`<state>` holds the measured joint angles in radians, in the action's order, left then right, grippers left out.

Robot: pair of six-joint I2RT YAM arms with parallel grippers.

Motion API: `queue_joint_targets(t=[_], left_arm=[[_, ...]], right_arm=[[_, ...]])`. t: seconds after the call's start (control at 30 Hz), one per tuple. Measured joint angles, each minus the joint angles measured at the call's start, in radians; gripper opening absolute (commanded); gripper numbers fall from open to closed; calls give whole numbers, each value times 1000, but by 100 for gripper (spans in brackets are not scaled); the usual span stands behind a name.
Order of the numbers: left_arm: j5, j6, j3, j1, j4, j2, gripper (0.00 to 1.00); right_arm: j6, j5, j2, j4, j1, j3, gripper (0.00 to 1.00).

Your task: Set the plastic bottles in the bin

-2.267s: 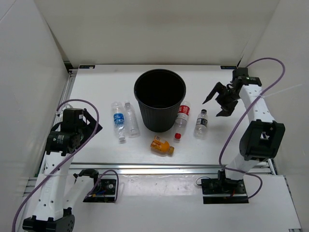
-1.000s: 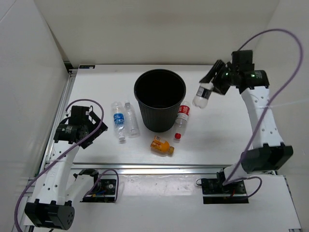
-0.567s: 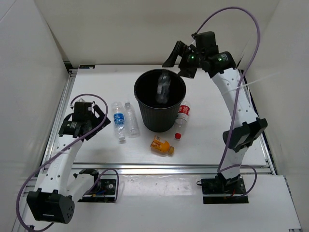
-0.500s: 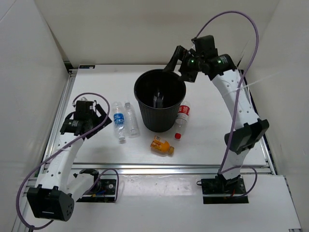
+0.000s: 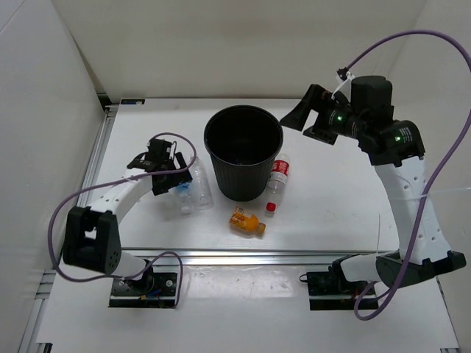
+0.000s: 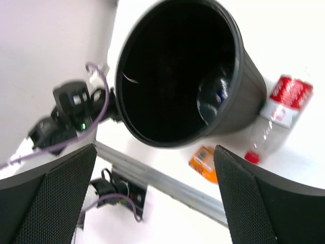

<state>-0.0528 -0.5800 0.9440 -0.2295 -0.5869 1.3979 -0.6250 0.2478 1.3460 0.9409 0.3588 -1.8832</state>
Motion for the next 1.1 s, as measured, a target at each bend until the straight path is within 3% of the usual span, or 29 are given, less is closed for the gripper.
queue_joint_targets(t=[0.17, 0.5, 0.6, 0.8, 0.93, 1.1], left_arm=[[-19, 8, 47, -10, 40, 137, 100], [-25, 10, 85, -10, 56, 276, 75], [-24, 13, 86, -9, 58, 279, 58], [-54, -10, 104, -8, -5, 229, 55], [-135, -35, 269, -8, -142, 135, 55], [-189, -48, 650, -14, -162, 16, 57]], right_arm=[[9, 22, -46, 19, -32, 111, 100], [61, 67, -151, 62, -158, 185, 100], [73, 90, -156, 68, -192, 196, 100], [82, 134, -121, 79, -213, 196, 100], [79, 157, -101, 79, -213, 196, 100], [76, 171, -99, 79, -216, 196, 100]])
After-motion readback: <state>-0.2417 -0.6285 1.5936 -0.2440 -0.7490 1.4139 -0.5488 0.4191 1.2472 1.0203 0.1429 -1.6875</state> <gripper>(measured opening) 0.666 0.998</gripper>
